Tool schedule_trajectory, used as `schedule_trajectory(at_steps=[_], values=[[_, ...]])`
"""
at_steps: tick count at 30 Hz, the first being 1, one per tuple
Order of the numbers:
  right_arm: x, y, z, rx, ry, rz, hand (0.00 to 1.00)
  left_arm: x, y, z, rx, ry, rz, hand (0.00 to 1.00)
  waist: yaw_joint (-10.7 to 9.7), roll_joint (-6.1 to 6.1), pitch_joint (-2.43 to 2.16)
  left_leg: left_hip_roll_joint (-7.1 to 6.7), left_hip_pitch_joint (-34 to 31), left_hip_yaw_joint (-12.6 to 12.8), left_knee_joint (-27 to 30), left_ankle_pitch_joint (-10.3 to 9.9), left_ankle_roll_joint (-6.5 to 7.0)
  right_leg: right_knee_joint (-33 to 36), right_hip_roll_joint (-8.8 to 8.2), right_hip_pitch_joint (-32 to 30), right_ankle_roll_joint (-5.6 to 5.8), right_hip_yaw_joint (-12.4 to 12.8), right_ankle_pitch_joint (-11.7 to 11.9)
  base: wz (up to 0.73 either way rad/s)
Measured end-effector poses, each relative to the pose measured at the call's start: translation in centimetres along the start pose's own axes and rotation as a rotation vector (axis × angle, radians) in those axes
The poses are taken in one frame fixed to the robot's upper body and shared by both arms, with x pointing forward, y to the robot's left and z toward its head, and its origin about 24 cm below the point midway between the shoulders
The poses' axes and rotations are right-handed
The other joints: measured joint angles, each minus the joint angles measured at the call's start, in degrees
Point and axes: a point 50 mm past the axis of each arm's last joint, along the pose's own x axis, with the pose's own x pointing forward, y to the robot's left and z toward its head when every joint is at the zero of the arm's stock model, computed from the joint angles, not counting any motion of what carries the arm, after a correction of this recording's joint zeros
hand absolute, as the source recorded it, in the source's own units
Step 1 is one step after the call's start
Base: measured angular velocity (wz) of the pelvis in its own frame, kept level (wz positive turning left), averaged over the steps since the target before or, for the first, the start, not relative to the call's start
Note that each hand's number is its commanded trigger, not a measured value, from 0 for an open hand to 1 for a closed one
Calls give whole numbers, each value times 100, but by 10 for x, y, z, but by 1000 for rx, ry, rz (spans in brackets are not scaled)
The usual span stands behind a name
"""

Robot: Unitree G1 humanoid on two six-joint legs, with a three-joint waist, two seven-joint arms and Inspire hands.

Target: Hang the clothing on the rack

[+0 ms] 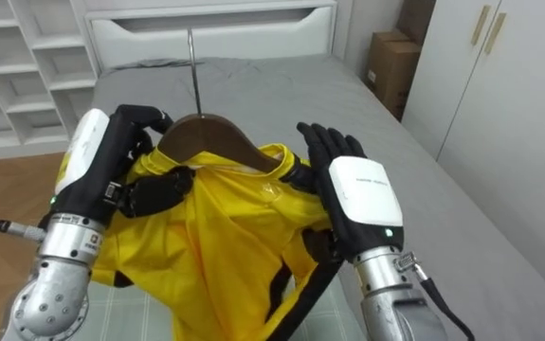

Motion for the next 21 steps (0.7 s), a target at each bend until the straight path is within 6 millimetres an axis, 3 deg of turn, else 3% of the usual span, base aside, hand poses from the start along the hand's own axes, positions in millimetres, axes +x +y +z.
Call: schedule_trajectory(at_steps=[21], values=[[1, 6, 14, 50, -21, -44, 0, -1, -7, 3, -16, -11, -52, 100, 122, -77, 10, 0, 12, -30, 41, 0, 0, -5, -10, 52, 2, -42, -2, 0]])
